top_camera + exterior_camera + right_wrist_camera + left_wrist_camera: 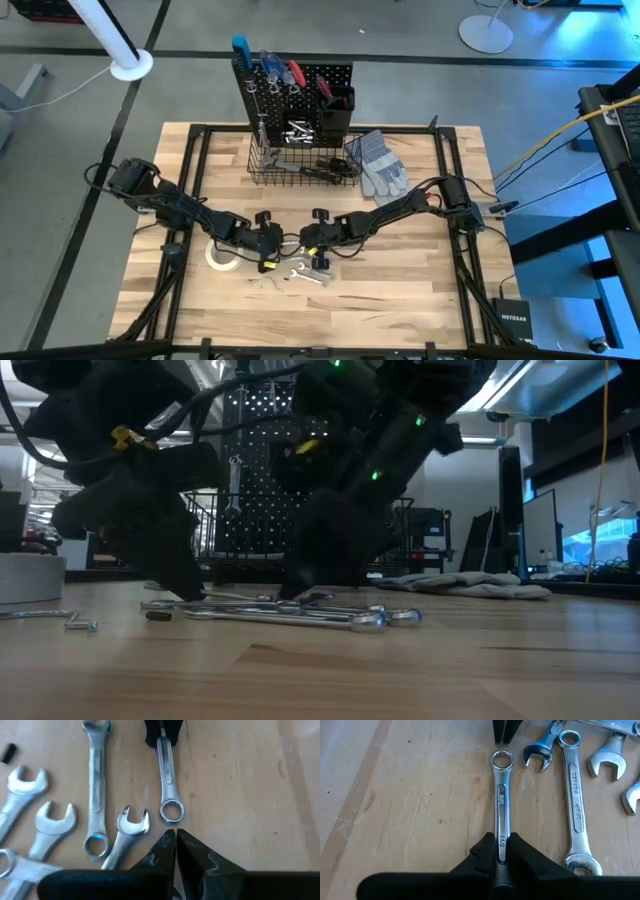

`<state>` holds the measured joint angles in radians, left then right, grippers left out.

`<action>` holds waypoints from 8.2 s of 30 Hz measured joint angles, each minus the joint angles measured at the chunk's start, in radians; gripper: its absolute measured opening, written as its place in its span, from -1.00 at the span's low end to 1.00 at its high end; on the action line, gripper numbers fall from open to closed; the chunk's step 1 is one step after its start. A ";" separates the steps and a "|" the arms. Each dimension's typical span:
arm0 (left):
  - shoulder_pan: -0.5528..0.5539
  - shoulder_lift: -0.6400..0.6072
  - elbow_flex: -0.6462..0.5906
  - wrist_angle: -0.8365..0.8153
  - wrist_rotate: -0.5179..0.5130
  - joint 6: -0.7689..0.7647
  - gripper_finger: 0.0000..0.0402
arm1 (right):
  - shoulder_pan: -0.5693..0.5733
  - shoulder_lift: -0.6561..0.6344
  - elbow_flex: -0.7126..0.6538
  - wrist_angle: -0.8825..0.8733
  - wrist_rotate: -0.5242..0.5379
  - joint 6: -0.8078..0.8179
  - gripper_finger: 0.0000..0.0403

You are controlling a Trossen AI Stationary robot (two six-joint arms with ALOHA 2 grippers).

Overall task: Hang tools onto peg board
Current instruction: Hang the wrench on the peg board

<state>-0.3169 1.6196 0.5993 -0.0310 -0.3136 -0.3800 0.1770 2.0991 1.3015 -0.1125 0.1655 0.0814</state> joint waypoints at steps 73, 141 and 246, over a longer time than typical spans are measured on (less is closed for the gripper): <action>0.178 -0.603 0.120 -0.677 -0.924 0.284 -0.84 | 0.384 -0.357 -0.331 -0.461 0.638 0.619 -0.88; 0.434 -0.741 0.120 -0.397 -0.220 0.161 -0.18 | 0.384 -0.357 -0.330 -0.466 0.637 0.620 -0.88; 0.607 -0.686 0.120 -0.201 -0.297 0.906 -0.18 | 0.384 -0.357 -0.330 -0.473 0.635 0.616 -0.88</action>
<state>0.2898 0.9333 0.7197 -0.2324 -0.6102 0.5263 0.5606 1.7424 0.9714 -0.5850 0.8001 0.6975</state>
